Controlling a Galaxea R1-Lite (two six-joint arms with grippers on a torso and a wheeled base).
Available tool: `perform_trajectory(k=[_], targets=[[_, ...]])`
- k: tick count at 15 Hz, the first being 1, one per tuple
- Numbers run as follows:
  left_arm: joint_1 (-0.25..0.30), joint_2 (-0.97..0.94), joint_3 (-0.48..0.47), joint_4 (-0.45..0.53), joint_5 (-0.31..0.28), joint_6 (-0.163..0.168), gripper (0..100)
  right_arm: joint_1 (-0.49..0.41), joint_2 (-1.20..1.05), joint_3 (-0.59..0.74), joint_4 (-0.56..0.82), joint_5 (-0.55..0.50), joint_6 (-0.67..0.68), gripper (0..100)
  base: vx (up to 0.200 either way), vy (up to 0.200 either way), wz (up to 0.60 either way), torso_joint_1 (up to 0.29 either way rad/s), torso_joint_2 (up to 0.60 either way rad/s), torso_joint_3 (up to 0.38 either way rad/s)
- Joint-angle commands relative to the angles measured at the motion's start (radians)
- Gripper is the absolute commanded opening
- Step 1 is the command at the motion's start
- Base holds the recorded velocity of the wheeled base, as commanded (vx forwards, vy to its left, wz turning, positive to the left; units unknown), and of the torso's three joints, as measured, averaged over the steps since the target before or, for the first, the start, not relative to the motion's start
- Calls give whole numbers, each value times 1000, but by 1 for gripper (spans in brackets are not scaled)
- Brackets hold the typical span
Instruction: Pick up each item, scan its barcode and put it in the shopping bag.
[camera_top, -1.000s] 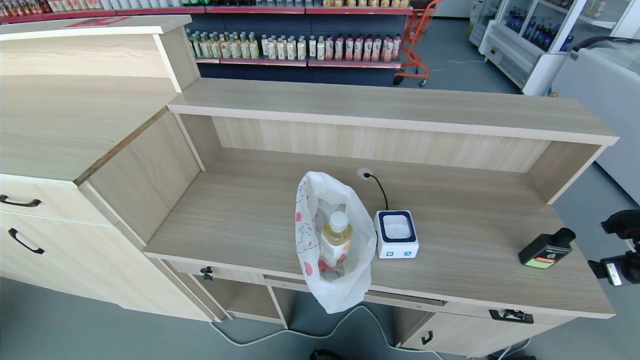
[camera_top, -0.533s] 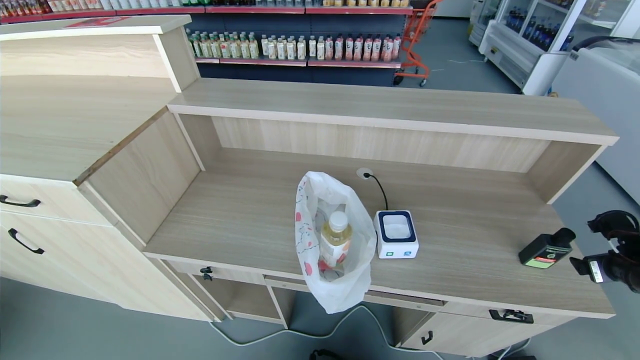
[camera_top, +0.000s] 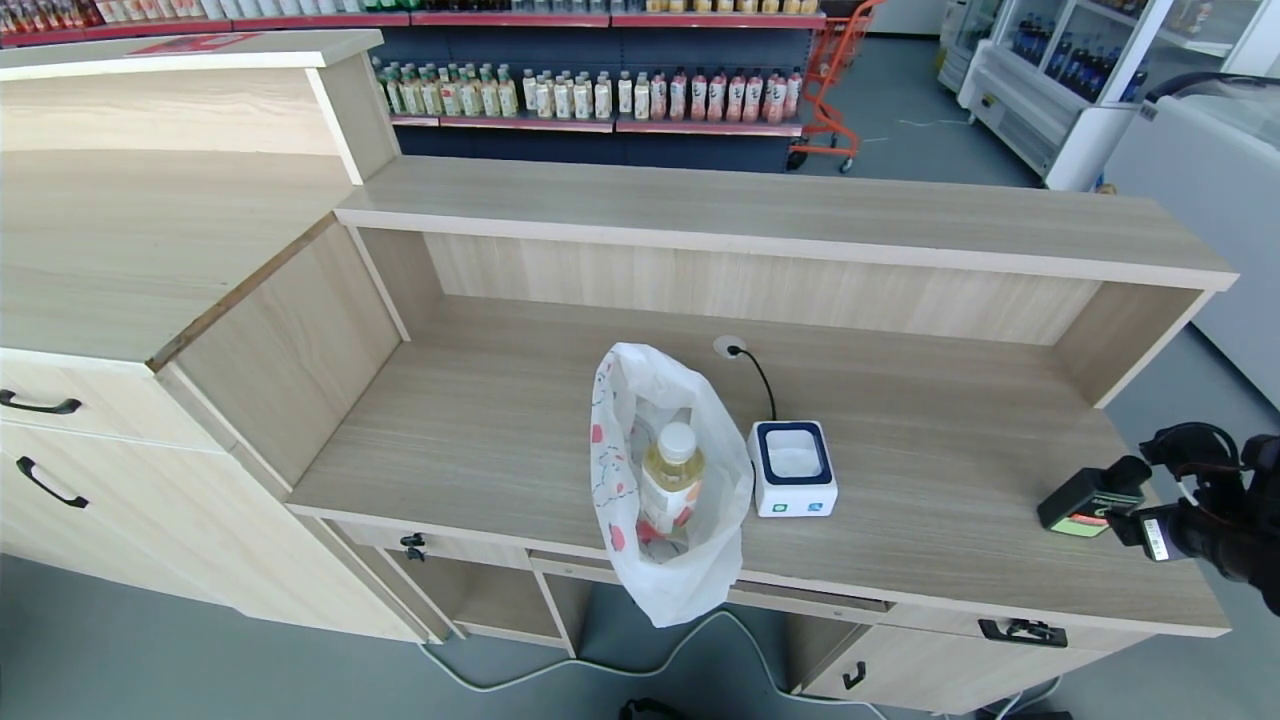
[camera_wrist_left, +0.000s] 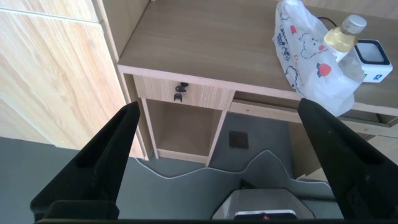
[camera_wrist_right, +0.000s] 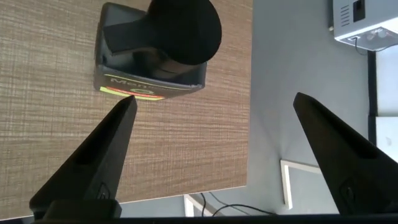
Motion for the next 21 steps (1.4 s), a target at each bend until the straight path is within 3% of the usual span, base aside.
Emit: perform_trajectory(k=[1,16,17,21], targets=[[0,0,0,0,0,0,100,17,24,-12,-17,1,18,100,0,0,0,0,0,0],[0,0,0,0,0,0,100,109,162,-121,-85,1,149,100,0,0,0,0,0,0],[0,0,0,0,0,0,100,115,166,-121,-85,1,149,0,0,0,0,0,0,0],[0,0,0,0,0,0,100,139,180,-120,-109,-2,141,0,0,0,0,0,0,0]])
